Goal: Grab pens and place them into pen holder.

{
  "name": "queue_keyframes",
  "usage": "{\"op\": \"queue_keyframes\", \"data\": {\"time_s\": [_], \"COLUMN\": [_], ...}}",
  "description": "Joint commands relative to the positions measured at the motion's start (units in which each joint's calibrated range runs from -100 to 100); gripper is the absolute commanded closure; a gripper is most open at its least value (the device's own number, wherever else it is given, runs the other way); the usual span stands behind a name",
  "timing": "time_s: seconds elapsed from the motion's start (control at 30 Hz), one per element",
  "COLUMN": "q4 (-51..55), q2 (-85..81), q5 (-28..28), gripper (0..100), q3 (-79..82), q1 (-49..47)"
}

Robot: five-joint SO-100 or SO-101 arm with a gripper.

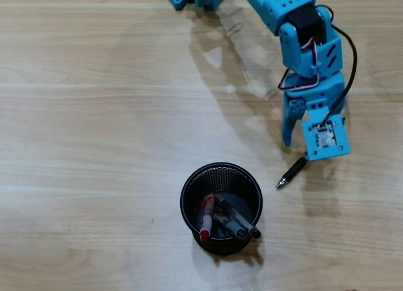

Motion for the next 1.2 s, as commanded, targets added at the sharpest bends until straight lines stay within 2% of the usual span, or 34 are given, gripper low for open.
{"op": "queue_keyframes", "data": {"time_s": [0.0,0.17,0.33,0.63,0.9,1.03,1.13,1.17], "q4": [-5.23,-5.14,-5.14,-5.06,-5.75,-5.14,-5.14,-5.14], "q2": [1.3,2.31,2.31,3.31,3.23,3.23,3.23,3.23], "q5": [-1.3,-5.72,-10.49,-11.1,-11.1,-12.83,-13.03,-13.08], "gripper": [74,84,85,85,86,86,96,96], "q3": [-2.9,-2.99,-2.9,-1.82,6.29,7.46,7.91,7.91], "q1": [0.14,-0.22,-0.31,-0.04,-1.67,-1.95,-1.95,-1.95]}}
